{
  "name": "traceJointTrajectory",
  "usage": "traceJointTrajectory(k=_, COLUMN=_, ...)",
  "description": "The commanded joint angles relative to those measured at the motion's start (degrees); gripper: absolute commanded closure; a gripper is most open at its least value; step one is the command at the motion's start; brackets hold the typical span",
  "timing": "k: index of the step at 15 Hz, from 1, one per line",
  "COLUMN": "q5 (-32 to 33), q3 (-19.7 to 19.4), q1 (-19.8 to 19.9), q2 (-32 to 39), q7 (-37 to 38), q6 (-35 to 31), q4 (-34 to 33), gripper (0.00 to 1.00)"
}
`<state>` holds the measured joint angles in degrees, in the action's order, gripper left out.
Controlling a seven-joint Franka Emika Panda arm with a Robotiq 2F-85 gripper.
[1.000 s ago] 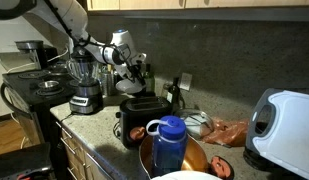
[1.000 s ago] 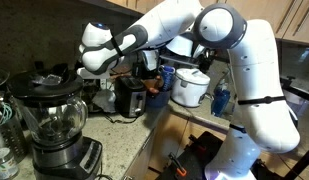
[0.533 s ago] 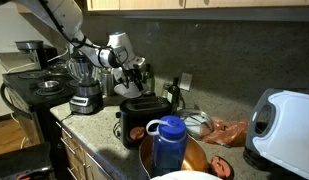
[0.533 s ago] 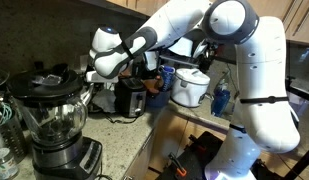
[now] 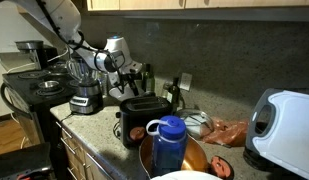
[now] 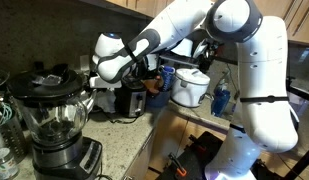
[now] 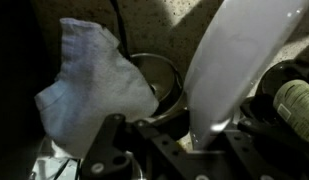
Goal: Clean the plate with the towel and move it a bit
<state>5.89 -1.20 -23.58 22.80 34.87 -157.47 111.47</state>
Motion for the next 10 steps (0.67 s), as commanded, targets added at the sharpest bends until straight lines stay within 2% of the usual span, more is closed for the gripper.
traceJointTrajectory(k=1, q5=-1.9, q3=2.5, q1=1.7, q2=2.1, q7=-1.7, q6=-5.0, q4=0.9, gripper=0.93)
traceJointTrajectory(k=6, q5=-2.0, q3=0.2, q1=-1.5, q2=8.3, q7=0.5, q6=-9.9, q4=-1.4, gripper=0.93)
traceJointTrajectory(k=10, q5=-3.8, q3=-0.4, q1=-3.0, q2=10.9, q7=0.1, q6=-10.4, q4=-3.9, gripper=0.93)
